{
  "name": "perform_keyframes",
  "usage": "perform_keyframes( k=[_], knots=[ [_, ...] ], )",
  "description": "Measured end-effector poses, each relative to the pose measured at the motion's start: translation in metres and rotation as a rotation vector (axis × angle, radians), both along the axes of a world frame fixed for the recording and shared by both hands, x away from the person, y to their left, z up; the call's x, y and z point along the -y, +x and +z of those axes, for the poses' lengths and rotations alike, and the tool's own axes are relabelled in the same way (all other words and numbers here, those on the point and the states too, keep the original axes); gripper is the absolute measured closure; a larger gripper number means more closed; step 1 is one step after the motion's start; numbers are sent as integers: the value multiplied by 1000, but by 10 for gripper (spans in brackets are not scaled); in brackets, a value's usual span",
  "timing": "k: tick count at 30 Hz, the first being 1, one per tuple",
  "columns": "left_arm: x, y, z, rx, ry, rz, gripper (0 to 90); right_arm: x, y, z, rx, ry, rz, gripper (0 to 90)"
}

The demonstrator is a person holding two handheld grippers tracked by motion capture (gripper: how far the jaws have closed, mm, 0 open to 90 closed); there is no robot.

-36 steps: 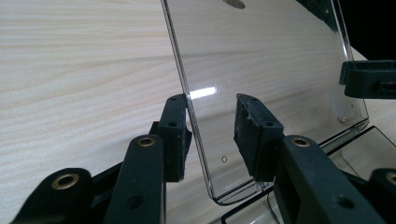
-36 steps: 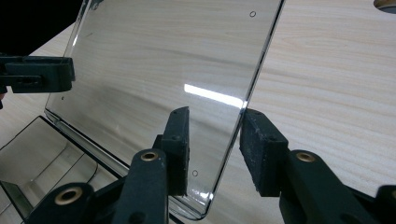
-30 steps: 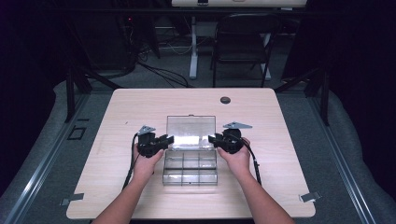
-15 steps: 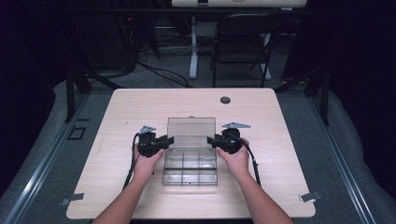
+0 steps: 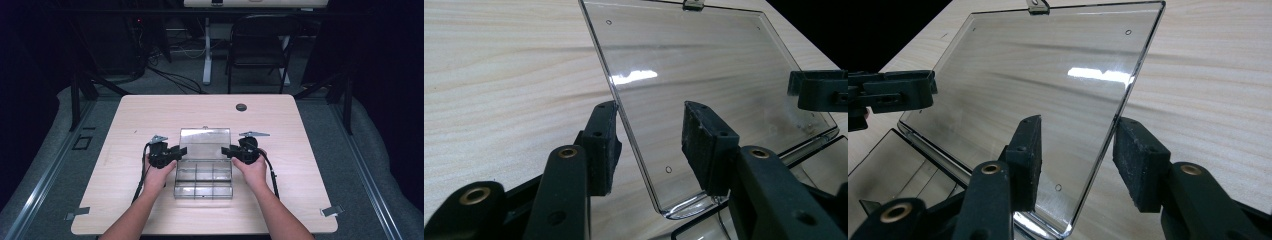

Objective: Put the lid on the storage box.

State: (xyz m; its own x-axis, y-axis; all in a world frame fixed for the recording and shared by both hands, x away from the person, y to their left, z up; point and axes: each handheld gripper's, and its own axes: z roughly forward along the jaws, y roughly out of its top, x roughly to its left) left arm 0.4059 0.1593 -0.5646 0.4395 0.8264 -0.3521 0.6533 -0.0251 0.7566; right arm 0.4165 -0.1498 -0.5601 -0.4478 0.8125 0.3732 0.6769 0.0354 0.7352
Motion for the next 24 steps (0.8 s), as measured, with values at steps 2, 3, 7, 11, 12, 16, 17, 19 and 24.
perform_keyframes(
  k=[2,3,7,11,12,16,17,19,24],
  knots=[
    [0,0,0,-10,-6,-5,564,1,1,0,-8,1,4,549],
    [1,0,-1,-7,-7,1,557,1,1,-1,-7,10,5,550],
    [2,1,-2,-18,-16,-4,524,1,1,-1,-8,10,6,550],
    [3,1,-3,-35,-31,-6,502,1,2,-2,-16,17,6,550],
    [3,1,-3,-35,-31,-7,499,1,2,-2,-18,19,6,550],
    [2,2,-3,-39,-33,-9,498,2,2,-2,-28,23,4,548],
    [2,2,-3,-40,-33,-8,497,2,3,-2,-30,25,4,547],
    [2,2,-3,-41,-34,-6,496,1,3,-2,-34,25,3,545],
    [3,1,-4,-50,-37,0,494,0,4,-3,-44,28,-3,532]
  ],
)
